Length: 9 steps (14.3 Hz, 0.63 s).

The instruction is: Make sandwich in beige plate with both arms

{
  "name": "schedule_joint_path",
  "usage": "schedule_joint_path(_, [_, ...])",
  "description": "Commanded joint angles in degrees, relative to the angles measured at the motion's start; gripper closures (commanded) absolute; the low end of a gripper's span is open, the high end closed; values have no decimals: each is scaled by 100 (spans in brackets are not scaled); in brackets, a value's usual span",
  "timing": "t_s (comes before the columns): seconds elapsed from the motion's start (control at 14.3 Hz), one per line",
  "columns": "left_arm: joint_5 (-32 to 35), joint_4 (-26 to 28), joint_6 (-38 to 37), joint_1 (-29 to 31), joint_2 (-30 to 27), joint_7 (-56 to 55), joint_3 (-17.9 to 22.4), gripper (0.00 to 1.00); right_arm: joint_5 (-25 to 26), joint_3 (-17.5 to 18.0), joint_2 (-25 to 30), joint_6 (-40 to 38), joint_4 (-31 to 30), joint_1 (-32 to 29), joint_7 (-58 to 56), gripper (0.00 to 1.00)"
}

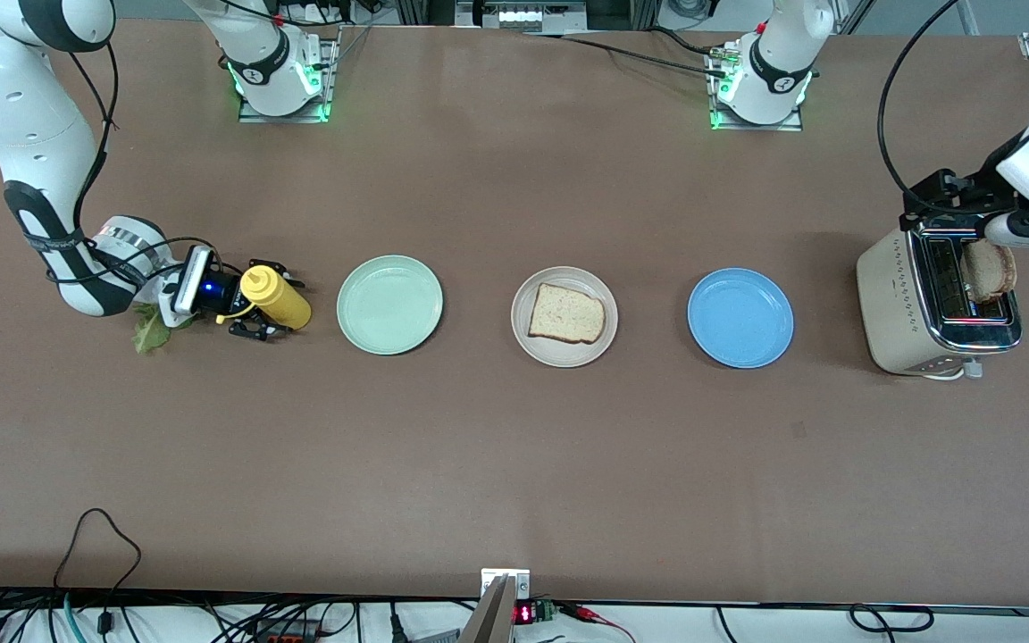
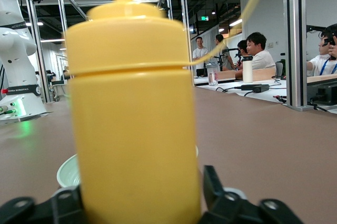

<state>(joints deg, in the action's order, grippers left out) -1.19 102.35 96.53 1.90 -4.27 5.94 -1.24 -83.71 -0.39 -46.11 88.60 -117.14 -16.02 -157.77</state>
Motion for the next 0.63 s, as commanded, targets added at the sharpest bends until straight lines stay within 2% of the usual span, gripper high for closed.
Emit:
schedule_joint_path(0.0, [-31,101,-12,-304,-145,12,212,0,-128,-23,5,-9,-2,90,-466,66])
schedule_joint_path(0.14, [-40,-47,-55,-339,-66,12,221,0,-128,-23,101,35,7,152,-212,77])
schedule_joint_path(0.28, [-40,-250,-196,-322,110,21,212,0,-110,-40,382,271,16,248,235,77])
schedule_joint_path(0.56, [-92,-259,-346,-252,145,39,186,0,-57,-67,1172,1201,16,651,1299,77])
